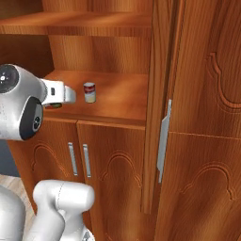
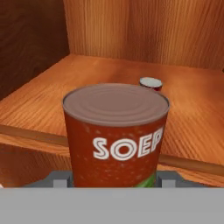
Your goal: Restock the canned food cabinet by taking the new fresh canned food from the counter and placing it in the cabinet. Then, take the old canned food from the cabinet and place it on the counter.
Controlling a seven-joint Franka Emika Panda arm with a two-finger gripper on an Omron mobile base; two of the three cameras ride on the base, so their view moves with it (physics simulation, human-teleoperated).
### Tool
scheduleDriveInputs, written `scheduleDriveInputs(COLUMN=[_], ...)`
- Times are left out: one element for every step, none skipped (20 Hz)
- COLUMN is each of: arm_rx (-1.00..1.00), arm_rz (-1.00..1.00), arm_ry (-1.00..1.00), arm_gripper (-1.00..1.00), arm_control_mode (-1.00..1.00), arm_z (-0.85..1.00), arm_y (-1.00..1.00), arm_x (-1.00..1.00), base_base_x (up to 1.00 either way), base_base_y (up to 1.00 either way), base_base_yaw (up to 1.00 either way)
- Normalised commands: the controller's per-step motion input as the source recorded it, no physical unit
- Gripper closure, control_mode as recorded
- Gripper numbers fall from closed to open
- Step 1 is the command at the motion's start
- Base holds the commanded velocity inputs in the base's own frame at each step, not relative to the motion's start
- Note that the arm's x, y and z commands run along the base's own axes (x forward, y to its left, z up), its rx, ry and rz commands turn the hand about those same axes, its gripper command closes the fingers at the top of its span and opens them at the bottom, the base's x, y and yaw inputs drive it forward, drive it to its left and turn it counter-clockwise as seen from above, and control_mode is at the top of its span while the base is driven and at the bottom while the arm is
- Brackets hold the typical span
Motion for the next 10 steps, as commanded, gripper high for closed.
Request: scheduleDriveInputs(arm_rx=[-0.26,-0.26,-0.24,-0.21,-0.09,0.0,0.0,0.0,0.0,0.0], arm_rz=[0.01,0.04,0.04,0.04,0.0,0.0,0.0,0.0,0.0,0.0], arm_ry=[0.0,0.0,0.0,0.0,0.0,0.02,0.0,0.0,0.0,0.0], arm_gripper=[1.0,1.0,1.0,1.0,1.0,1.0,1.0,1.0,1.0,1.0], arm_control_mode=[-1.0,-1.0,-1.0,-1.0,-1.0,-1.0,-1.0,-1.0,-1.0,1.0], arm_z=[-0.34,-0.28,-0.14,-0.06,0.0,0.0,0.0,0.0,0.0,0.0], arm_y=[-0.01,0.0,0.17,0.29,0.17,0.0,0.0,0.0,0.0,0.0], arm_x=[-1.0,-1.0,-1.0,-0.72,-0.16,0.11,0.0,0.0,-0.23,0.0], base_base_x=[0.0,0.0,0.0,0.0,0.0,0.0,0.0,0.0,0.0,-0.51], base_base_y=[0.0,0.0,0.0,0.0,0.0,0.0,0.0,0.0,0.0,-0.04], base_base_yaw=[0.0,0.0,0.0,0.0,0.0,0.0,0.0,0.0,0.0,0.0])
